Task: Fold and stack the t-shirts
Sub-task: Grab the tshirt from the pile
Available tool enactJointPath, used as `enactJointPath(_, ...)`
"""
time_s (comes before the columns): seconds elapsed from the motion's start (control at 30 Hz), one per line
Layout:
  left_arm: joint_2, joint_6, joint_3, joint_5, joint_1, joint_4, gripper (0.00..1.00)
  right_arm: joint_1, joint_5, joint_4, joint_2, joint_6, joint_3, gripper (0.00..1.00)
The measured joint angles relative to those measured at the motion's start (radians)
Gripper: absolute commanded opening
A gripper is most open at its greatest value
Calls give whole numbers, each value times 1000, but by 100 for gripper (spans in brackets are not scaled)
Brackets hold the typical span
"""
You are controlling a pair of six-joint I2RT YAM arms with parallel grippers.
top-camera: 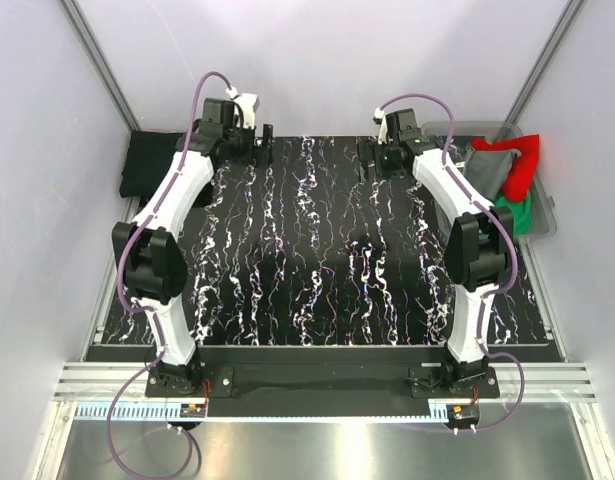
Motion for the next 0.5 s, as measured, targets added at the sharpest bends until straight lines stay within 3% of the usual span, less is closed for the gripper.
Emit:
enactJointPath(0.1, -6, 17, -30, -12, -21, 5, 99, -9, 26, -6, -37, -49, 1, 100)
enactJointPath(0.2, -40, 64, -102, -45, -60, 5, 99, -58, 19, -15, -86, -100, 10, 90)
enactJointPath(0.43, -146, 173, -216, -36, -156, -39, 97, -382, -2, -23, -163, -189, 39, 76)
enactJointPath(0.5, -158, 198, -217, -29, -159, -53, 96, -465, -1, -26, -164, -209, 34, 66)
